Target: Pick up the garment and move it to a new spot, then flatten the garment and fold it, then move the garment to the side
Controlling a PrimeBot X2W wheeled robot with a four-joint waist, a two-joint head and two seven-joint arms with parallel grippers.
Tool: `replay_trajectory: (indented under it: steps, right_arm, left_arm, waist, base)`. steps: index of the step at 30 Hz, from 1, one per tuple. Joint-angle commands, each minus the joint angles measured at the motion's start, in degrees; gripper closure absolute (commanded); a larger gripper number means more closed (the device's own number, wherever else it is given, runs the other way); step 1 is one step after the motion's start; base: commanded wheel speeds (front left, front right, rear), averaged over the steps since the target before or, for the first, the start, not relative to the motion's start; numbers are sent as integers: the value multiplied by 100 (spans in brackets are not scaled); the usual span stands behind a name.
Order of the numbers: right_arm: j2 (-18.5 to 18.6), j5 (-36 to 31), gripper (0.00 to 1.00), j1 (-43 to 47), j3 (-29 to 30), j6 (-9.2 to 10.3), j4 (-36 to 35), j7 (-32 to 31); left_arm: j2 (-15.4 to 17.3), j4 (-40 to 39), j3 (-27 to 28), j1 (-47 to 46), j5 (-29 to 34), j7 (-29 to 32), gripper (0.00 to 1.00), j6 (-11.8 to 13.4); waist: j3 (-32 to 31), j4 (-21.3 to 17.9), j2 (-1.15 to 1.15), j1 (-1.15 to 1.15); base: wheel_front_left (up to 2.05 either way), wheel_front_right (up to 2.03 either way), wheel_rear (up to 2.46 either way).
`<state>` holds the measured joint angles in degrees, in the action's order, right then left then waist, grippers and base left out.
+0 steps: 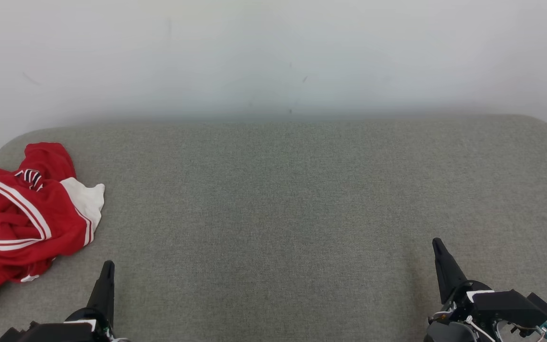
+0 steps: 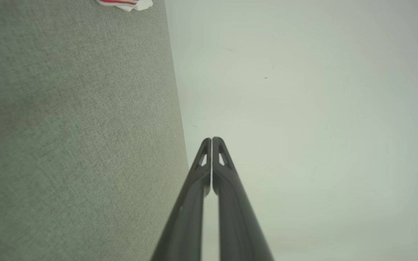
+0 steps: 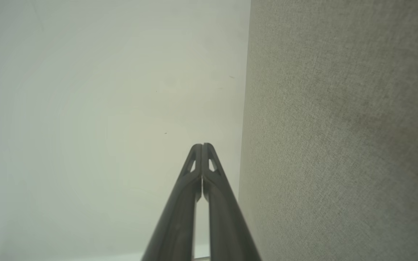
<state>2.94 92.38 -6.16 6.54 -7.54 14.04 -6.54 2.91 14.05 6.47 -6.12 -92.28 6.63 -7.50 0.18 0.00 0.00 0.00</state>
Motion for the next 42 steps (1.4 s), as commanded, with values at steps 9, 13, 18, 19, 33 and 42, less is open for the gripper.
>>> replay_trajectory:
  steps: [9, 13, 18, 19, 33, 42]
  right_arm:
    - [-26, -5, 100, -17, -7, 15, -11, -8]
    - [-26, -5, 100, -17, -7, 15, -11, -8]
    - [-4, 0, 0, 104, -2, -1, 145, 3]
    - [-4, 0, 0, 104, -2, -1, 145, 3]
    - [-4, -669, 0, 172, -190, 0, 0, 404]
    - [-4, -1531, 0, 214, -278, 1, -144, 654]
  left_arm:
    - [-8, -9, 12, -36, -21, -15, 100, 4]
    - [-9, -9, 12, -36, -21, -15, 100, 4]
    - [-21, 147, -14, 105, 1, 0, 0, 0]
    - [-21, 147, -14, 105, 1, 0, 0, 0]
    - [-16, -30, -173, 155, 635, -403, 0, 0]
    - [-13, -93, -177, 159, 1635, -655, 0, 0]
  waist:
    - [0, 0, 0, 0]
    - [0, 0, 0, 0]
    - [1, 0, 0, 0]
    - [1, 0, 0, 0]
    - [10, 2, 0, 0]
    - [14, -5, 0, 0]
  base:
    - [0, 0, 0]
    - [0, 0, 0]
    - [0, 0, 0]
    - [0, 0, 0]
    - [0, 0, 0]
    - [0, 0, 0]
